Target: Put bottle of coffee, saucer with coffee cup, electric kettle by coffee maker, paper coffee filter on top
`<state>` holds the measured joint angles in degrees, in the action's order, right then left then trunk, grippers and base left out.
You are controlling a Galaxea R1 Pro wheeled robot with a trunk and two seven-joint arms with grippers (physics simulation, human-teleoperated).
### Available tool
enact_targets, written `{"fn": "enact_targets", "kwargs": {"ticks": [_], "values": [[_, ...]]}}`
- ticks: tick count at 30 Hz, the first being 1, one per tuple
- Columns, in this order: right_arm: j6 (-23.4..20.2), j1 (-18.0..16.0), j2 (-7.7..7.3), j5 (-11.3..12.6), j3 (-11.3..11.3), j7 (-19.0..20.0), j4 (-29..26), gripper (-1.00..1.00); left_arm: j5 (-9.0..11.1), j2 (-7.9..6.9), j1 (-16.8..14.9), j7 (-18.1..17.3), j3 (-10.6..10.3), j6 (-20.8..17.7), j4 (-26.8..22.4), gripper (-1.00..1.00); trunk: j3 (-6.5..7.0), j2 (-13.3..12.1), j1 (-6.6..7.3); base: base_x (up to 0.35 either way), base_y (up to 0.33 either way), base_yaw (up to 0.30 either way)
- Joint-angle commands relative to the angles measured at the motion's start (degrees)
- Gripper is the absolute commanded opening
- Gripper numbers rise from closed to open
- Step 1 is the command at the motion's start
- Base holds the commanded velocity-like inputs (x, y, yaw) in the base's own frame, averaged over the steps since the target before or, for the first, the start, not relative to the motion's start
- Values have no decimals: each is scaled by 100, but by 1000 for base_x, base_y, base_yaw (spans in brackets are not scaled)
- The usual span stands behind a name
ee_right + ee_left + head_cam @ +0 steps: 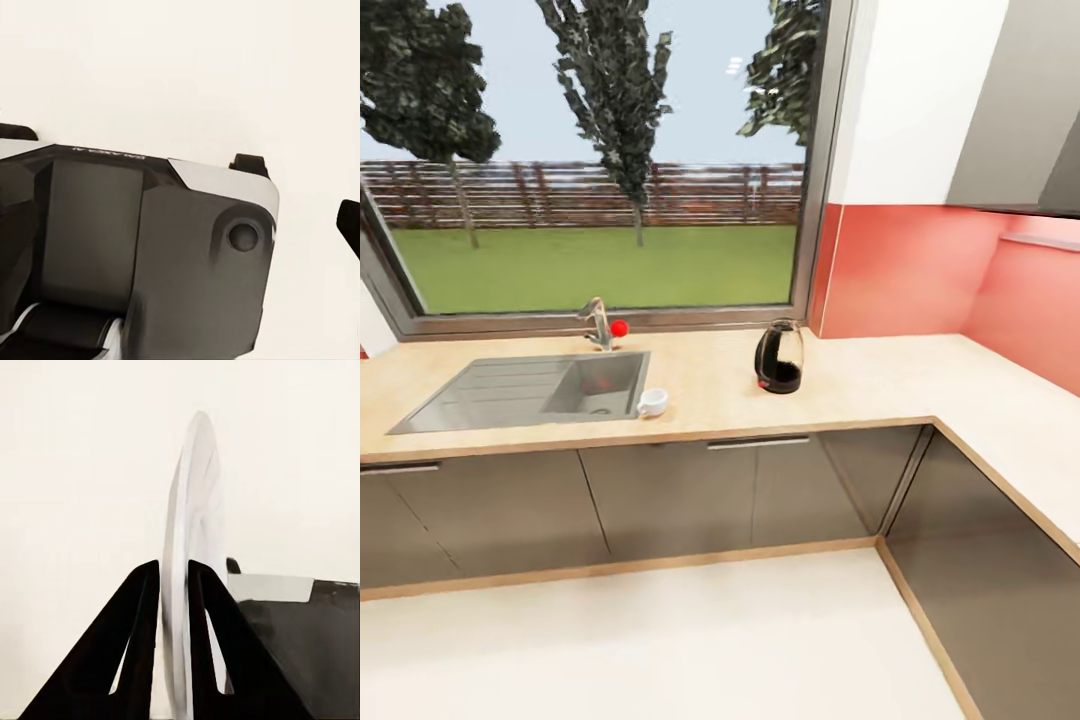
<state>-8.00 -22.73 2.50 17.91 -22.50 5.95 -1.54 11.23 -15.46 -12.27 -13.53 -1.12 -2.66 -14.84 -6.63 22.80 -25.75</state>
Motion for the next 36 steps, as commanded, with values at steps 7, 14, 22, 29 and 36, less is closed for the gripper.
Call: {"fn": "enact_targets", "kwargs": {"ticks": [7, 14, 22, 29, 36], "values": [[-32, -3, -5, 61, -44, 11, -12, 100, -468, 40, -4, 422, 20, -25, 280, -100, -49, 12, -3, 0, 0, 247], [-26, -3, 10, 56, -52, 48, -27, 100, -519, 97, -4, 447, 16, -25, 437, -100, -69, 12, -3, 0, 0, 114], [-18, -3, -20, 84, -16, 22, -11, 100, -710, 172, -4, 546, 26, -73, 431, -100, -77, 12, -3, 178, -40, 43], [-14, -3, -22, 74, -17, 12, 4, 100, -730, 192, -4, 1235, 47, -59, 431, -100, -110, 12, -3, 319, -45, 219], [-9, -3, -28, 64, -18, 11, 5, 100, -735, 187, -4, 1294, 27, -78, 573, -100, -145, 12, -3, 135, -2, 237]]}}
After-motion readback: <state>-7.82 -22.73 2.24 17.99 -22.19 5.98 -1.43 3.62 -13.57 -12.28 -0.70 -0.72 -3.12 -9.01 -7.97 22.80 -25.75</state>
